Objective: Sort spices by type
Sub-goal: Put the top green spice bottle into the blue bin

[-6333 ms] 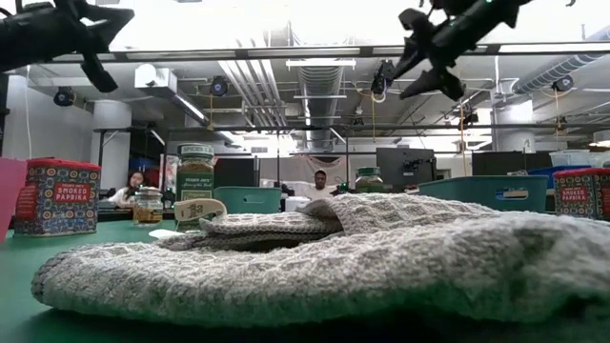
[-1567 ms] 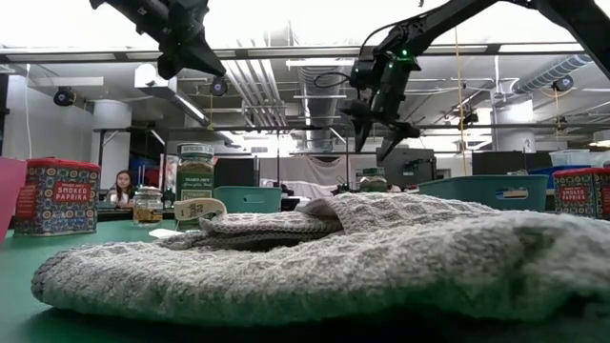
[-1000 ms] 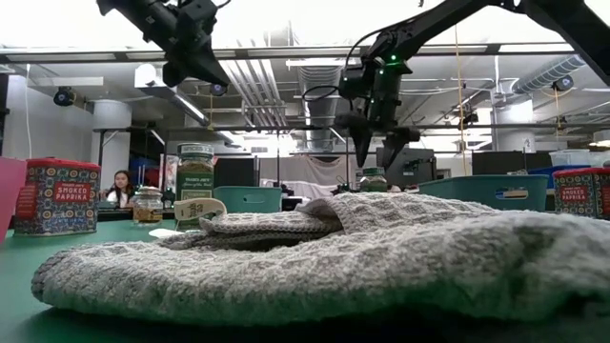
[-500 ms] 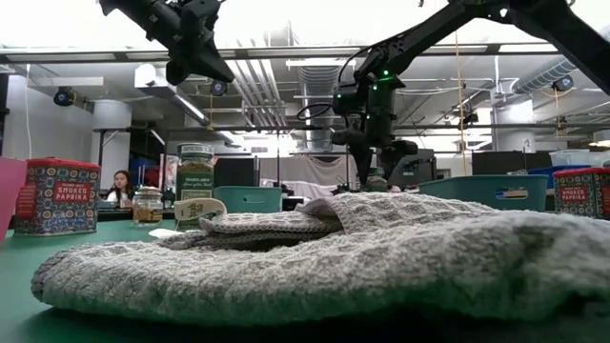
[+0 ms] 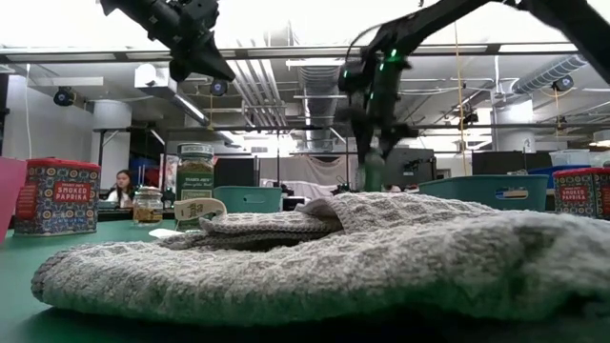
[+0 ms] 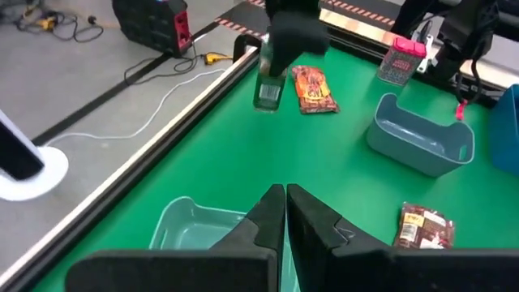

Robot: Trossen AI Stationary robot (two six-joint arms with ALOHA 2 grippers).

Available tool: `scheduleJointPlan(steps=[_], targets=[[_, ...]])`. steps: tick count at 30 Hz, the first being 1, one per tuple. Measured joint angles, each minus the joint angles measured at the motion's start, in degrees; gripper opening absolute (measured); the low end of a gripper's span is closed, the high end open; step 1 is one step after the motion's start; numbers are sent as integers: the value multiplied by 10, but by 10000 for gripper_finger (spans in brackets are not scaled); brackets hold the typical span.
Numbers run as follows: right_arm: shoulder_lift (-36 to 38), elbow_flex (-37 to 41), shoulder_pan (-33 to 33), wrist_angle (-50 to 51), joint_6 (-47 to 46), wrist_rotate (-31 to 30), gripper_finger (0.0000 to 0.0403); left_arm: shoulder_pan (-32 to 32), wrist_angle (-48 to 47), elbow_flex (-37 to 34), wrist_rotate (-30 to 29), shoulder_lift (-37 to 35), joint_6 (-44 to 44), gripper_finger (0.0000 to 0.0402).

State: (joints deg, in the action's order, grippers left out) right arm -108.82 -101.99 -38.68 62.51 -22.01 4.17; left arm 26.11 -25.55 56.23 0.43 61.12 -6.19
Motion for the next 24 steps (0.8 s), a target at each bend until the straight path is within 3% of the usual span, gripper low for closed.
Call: scheduleJointPlan(steps=[7, 15, 19, 24], targets=[[102, 0, 17, -16, -53, 94, 195, 0, 80, 0, 0, 0, 8, 8], [205, 8, 97, -15, -132, 67, 195, 0, 206, 1, 1, 26, 15, 67], [247, 12, 145, 75, -191, 57, 195, 0, 207, 1, 1, 43, 14, 96], [282, 13, 211, 209, -348, 21, 195, 0, 211, 1, 0, 59, 13, 119]])
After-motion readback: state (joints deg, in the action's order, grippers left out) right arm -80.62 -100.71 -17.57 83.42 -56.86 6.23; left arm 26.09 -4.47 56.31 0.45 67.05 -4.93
